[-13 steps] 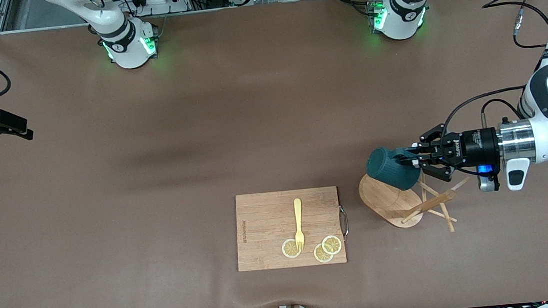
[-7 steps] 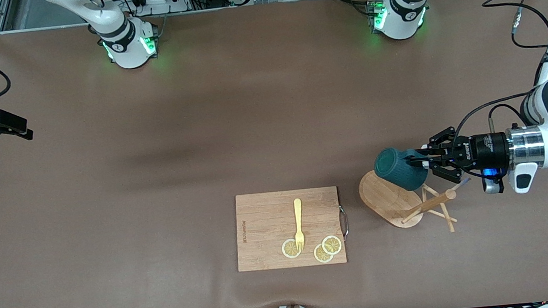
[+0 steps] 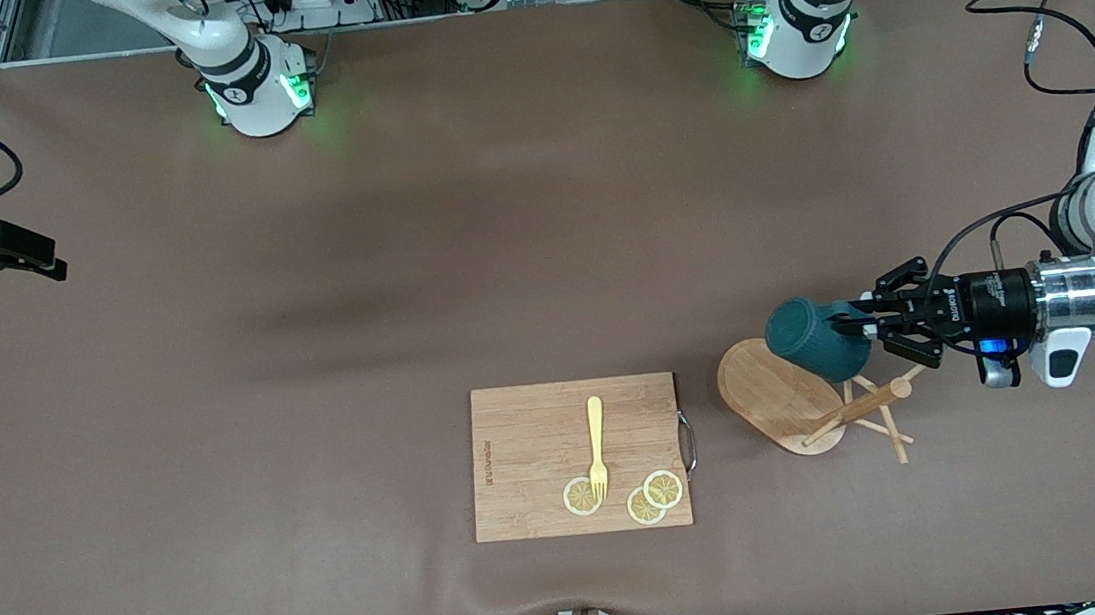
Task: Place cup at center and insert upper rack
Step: 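Tilt the mug and move it toward the mug-tree peg with the left gripper, then hang the mug handle onto the wooden peg with the left gripper, then open the left gripper and pull it back from the mug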
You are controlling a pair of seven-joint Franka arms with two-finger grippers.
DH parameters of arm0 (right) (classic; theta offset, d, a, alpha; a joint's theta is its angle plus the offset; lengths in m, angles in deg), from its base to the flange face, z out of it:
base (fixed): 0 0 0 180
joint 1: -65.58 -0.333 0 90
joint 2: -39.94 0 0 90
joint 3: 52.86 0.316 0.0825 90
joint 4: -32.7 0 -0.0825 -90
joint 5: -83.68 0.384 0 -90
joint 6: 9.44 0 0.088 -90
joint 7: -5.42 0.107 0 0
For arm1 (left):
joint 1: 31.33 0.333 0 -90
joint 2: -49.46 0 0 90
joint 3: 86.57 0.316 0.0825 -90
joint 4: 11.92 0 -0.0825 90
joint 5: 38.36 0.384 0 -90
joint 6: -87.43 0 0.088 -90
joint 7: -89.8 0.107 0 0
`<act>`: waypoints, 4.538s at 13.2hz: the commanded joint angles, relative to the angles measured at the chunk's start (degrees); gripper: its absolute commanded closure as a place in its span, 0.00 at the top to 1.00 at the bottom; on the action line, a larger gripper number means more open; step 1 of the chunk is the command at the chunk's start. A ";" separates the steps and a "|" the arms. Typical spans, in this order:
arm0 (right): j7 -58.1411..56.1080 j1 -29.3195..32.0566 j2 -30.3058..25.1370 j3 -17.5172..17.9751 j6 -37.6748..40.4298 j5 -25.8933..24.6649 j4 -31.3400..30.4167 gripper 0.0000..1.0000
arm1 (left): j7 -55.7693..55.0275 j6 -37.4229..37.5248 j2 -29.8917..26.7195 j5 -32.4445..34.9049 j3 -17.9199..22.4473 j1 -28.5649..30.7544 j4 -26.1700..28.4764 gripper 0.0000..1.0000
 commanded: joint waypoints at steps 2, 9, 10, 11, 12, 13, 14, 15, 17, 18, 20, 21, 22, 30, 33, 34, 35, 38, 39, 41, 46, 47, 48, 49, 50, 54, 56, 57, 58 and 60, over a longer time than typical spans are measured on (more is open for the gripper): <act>-0.08 0.02 0.11 -0.17 0.47 -0.10 0.42 1.00 | 1.15 1.45 0.25 -2.09 0.61 0.35 -0.41 0.00; -0.08 0.02 0.19 -0.17 0.47 -0.10 0.42 1.00 | 1.85 2.60 1.64 -2.18 2.46 0.17 -2.24 0.00; 0.01 0.02 0.19 -0.17 0.47 -0.10 0.42 1.00 | 1.85 2.60 2.00 -2.09 2.46 0.09 -2.51 0.00; 0.01 -0.07 0.19 -0.17 0.47 -0.10 0.42 1.00 | 1.94 2.60 2.01 -2.09 2.46 -0.26 -2.52 0.00; 0.01 -0.15 0.19 -0.17 0.47 -0.10 0.42 1.00 | 1.94 2.60 2.09 -2.09 2.46 -0.44 -2.52 0.00; 0.01 -0.07 0.19 -0.17 0.47 -0.10 0.42 1.00 | 1.94 2.60 2.18 -2.09 2.46 -0.53 -2.52 0.00; 0.09 -0.15 0.19 -0.17 0.47 -0.10 0.42 1.00 | 1.94 2.60 2.36 -2.09 2.55 -0.70 -2.52 0.00; 0.09 -0.07 0.19 -0.17 0.47 -0.10 0.42 1.00 | 1.94 2.60 2.45 -2.00 2.46 -0.97 -2.60 0.00; 0.01 -0.07 0.19 -0.17 0.47 -0.10 0.51 1.00 | 1.94 2.51 2.45 -2.00 2.55 -1.06 -2.78 0.00; 0.01 0.02 0.19 -0.08 0.47 -0.10 0.51 1.00 | 1.85 2.42 2.53 -2.00 2.72 -1.32 -3.56 0.00; -0.08 0.02 0.19 -0.17 0.47 -0.10 0.51 1.00 | 1.85 2.51 2.62 -2.09 4.39 -2.81 -4.79 0.00; -0.08 0.02 0.11 -0.17 0.47 -0.10 0.51 1.00 | 1.85 2.51 2.62 -2.09 4.48 -3.08 -4.97 0.00; -0.08 0.02 0.19 -0.17 0.47 -0.10 0.51 1.00 | 1.94 2.51 2.62 -2.09 4.57 -3.08 -5.06 0.00; -0.08 0.02 0.19 -0.08 0.47 -0.10 0.51 1.00 | 1.94 2.42 3.85 -2.09 5.01 -3.08 -6.56 0.00; 0.01 0.02 0.19 -0.17 0.47 -0.10 0.51 1.00 | 1.94 2.42 4.64 -2.09 4.92 -3.08 -6.65 0.00; 0.01 0.02 0.19 -0.17 0.47 -0.10 0.51 1.00 | 2.03 2.42 4.73 -2.09 5.01 -3.08 -6.65 0.02; 0.01 0.02 0.19 -0.08 0.47 -0.10 0.51 1.00 | 2.03 2.42 4.82 -2.09 5.01 -3.08 -6.65 0.19; -0.08 0.02 0.19 -0.17 0.47 -0.10 0.51 1.00 | 1.51 2.42 4.82 -2.09 5.01 -3.17 -6.73 0.87; -0.08 0.02 0.19 -0.17 0.47 -0.10 0.51 1.00 | 1.42 2.42 4.73 -2.09 5.01 -3.08 -6.73 1.00; -0.08 0.02 0.19 -0.17 0.47 -0.10 0.51 1.00 | 1.24 2.42 4.73 -2.09 5.01 -3.08 -6.99 1.00; -0.08 0.02 0.11 -0.17 0.47 -0.10 0.60 1.00 | 0.80 2.60 4.12 -4.46 4.92 -2.64 -7.00 1.00; -0.08 0.02 0.11 -0.17 0.47 -0.10 0.69 1.00 | 0.28 2.68 4.03 -4.46 4.83 -2.47 -7.00 1.00; 0.01 -0.07 0.11 -0.17 0.47 -0.10 0.77 1.00 | -0.08 3.29 3.85 -4.55 4.83 -2.38 -7.00 1.00; -0.08 -0.07 0.11 -0.17 0.47 -0.10 0.78 1.00 | -0.86 4.00 3.77 -4.55 4.75 -2.29 -7.08 1.00; 0.01 -0.07 0.11 -0.17 0.47 -0.10 0.78 1.00 | -1.91 4.35 3.59 -4.55 4.48 -2.20 -7.61 1.00; -0.08 -0.15 0.11 -0.08 0.47 -0.01 0.77 1.00 | -5.79 7.60 2.45 -4.55 4.22 -2.20 -10.34 1.00; -0.08 -0.15 0.11 -0.08 0.47 -0.10 0.69 1.00 | -7.54 7.69 1.75 -4.29 2.73 -1.59 -10.95 1.00; -0.08 -0.07 0.11 -0.17 0.47 -0.10 0.69 1.00 | -8.16 7.69 0.96 -4.20 1.68 -0.89 -10.95 1.00; -0.08 0.02 0.11 -0.17 0.47 -0.10 0.69 1.00 | -8.17 7.69 0.26 -4.11 1.15 -0.27 -10.95 1.00; 0.01 -0.07 0.11 -0.17 0.47 -0.10 0.69 1.00 | -8.17 7.78 -0.10 -4.20 0.18 0.52 -10.95 1.00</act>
